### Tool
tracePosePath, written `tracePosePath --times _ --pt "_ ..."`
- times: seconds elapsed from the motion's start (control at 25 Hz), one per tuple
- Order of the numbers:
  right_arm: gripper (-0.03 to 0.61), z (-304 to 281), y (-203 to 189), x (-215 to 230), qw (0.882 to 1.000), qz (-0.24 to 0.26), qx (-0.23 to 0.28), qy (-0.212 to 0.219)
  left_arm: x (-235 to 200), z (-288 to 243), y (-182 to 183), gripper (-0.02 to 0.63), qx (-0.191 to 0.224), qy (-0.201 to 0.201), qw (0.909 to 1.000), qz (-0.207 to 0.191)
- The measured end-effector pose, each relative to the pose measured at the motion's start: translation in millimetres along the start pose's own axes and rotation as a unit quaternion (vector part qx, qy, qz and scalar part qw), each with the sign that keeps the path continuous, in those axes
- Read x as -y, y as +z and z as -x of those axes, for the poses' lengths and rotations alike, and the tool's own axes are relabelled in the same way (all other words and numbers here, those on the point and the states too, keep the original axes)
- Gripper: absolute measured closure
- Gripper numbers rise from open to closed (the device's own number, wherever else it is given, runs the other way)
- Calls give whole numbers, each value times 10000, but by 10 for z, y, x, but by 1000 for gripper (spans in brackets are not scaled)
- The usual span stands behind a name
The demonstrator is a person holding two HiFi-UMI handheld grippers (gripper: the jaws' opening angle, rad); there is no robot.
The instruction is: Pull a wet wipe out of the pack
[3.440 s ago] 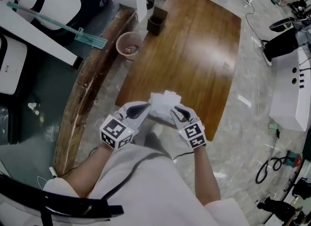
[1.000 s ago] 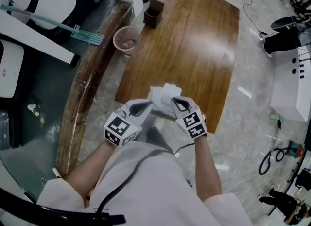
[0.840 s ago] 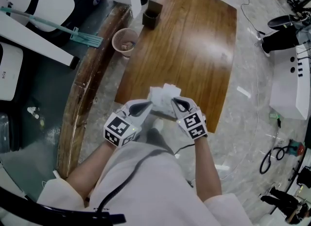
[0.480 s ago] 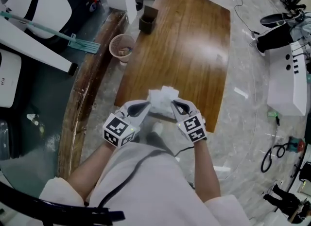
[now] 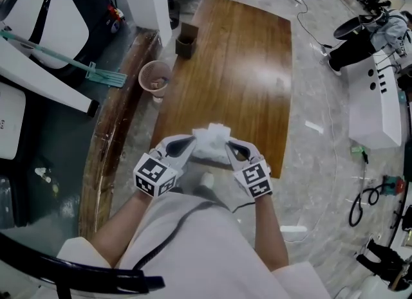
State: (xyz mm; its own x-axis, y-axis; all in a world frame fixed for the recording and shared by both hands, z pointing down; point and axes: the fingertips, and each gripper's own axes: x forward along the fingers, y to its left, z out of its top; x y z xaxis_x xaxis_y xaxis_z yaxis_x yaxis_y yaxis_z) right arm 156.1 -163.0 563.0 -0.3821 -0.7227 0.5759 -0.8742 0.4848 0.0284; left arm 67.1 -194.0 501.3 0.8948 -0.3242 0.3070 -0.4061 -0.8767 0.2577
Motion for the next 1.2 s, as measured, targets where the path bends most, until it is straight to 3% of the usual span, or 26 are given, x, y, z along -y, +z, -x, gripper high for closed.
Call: tracePosePath --times 0.56,0.92,1.2 --pt "558 616 407 27 9905 -648 1055 -600 129 48 321 608 256 -303 9991 -164" --pt "558 1142 795 87 9657 -1151 2090 -1020 213 50 639 609 540 -468 9970 -291" --pt "558 1493 954 147 9467 -1407 2579 -1321 301 57 919 608 759 -691 9939 -398"
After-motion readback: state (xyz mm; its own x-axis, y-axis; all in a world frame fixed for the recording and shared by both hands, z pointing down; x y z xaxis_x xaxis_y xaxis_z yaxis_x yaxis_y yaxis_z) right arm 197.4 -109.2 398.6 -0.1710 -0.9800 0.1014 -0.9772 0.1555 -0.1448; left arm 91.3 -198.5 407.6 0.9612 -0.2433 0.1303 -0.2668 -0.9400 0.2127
